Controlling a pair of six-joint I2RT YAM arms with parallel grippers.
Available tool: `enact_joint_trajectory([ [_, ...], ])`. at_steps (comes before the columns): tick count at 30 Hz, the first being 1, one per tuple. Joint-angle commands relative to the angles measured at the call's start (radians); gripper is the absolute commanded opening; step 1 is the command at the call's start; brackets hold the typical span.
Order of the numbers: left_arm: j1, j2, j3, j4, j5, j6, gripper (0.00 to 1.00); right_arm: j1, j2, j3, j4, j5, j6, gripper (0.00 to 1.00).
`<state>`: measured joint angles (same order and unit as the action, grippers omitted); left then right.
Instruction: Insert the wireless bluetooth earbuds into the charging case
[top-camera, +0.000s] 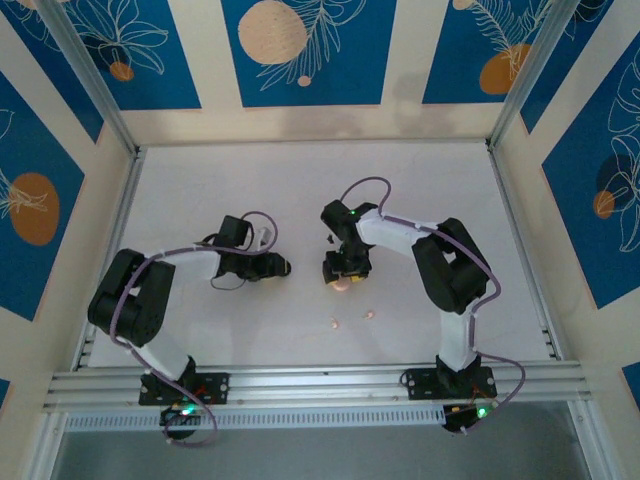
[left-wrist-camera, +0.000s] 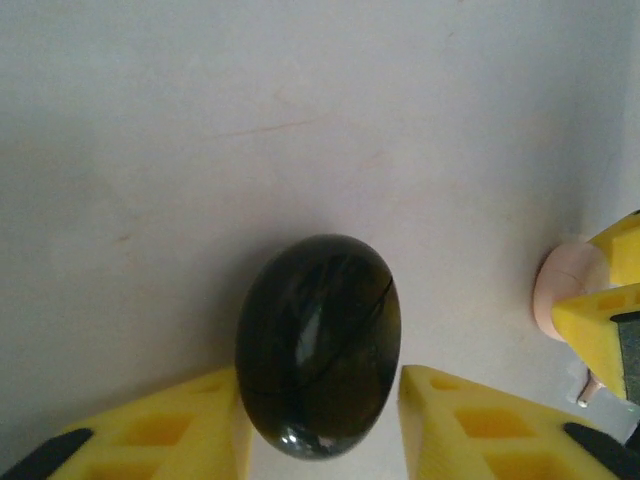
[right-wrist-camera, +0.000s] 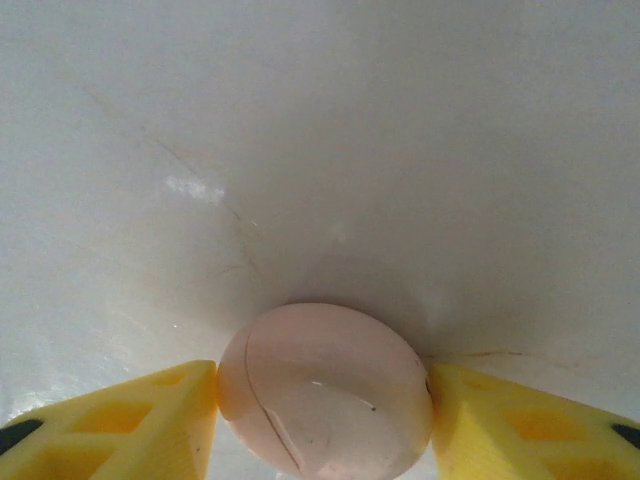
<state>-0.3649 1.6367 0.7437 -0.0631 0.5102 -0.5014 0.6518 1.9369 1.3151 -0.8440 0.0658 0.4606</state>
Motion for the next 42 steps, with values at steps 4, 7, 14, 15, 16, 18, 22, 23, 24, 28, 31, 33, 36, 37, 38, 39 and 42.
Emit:
enact_joint_trajectory([
  [4, 0.017, -0.089, 0.0, -0.097, -0.065, 0.038, 0.5, 0.015, 0.039, 0.003, -0.041, 0.016, 0.0, 0.58],
  [7, 0.017, -0.127, 0.001, -0.12, -0.091, 0.043, 0.52, 0.022, 0.039, -0.001, -0.043, 0.015, 0.004, 0.61],
  [14, 0.017, -0.222, -0.014, -0.15, -0.139, 0.061, 0.52, 0.031, 0.033, -0.008, -0.033, 0.027, 0.004, 0.54],
  [15, 0.017, -0.237, -0.018, -0.144, -0.139, 0.068, 0.52, 0.031, 0.029, -0.012, -0.03, 0.028, 0.004, 0.52],
  [16, 0.017, -0.253, -0.028, -0.133, -0.136, 0.08, 0.52, 0.033, 0.017, -0.016, -0.022, 0.03, 0.006, 0.5],
  [18, 0.014, -0.29, -0.052, -0.095, -0.134, 0.1, 0.51, 0.031, -0.022, -0.031, 0.008, 0.021, 0.011, 0.48],
  [22, -0.014, -0.39, -0.161, 0.122, -0.121, 0.147, 0.5, 0.005, -0.162, -0.112, 0.146, -0.068, 0.056, 0.46],
  [23, -0.03, -0.414, -0.2, 0.201, -0.119, 0.17, 0.5, -0.006, -0.208, -0.142, 0.194, -0.095, 0.078, 0.45],
  [24, -0.047, -0.434, -0.23, 0.261, -0.116, 0.19, 0.5, -0.014, -0.248, -0.169, 0.237, -0.122, 0.098, 0.44],
  [28, -0.119, -0.5, -0.349, 0.52, -0.13, 0.274, 0.5, -0.081, -0.432, -0.331, 0.491, -0.271, 0.234, 0.43],
  [31, -0.173, -0.52, -0.415, 0.682, -0.122, 0.348, 0.5, -0.126, -0.542, -0.463, 0.72, -0.374, 0.363, 0.44],
  [33, -0.206, -0.52, -0.447, 0.776, -0.113, 0.402, 0.5, -0.138, -0.587, -0.524, 0.85, -0.428, 0.431, 0.44],
  [36, -0.262, -0.505, -0.475, 0.892, -0.105, 0.484, 0.5, -0.13, -0.625, -0.56, 0.944, -0.456, 0.49, 0.43],
  [37, -0.283, -0.494, -0.476, 0.917, -0.103, 0.511, 0.5, -0.124, -0.635, -0.568, 0.971, -0.457, 0.505, 0.43],
  [38, -0.303, -0.482, -0.472, 0.933, -0.11, 0.529, 0.51, -0.117, -0.646, -0.58, 0.998, -0.453, 0.52, 0.43],
  [39, -0.317, -0.469, -0.466, 0.941, -0.115, 0.54, 0.51, -0.111, -0.652, -0.588, 1.017, -0.447, 0.534, 0.43],
  [42, -0.351, -0.426, -0.444, 0.967, -0.158, 0.544, 0.52, -0.088, -0.67, -0.609, 1.065, -0.428, 0.56, 0.43],
])
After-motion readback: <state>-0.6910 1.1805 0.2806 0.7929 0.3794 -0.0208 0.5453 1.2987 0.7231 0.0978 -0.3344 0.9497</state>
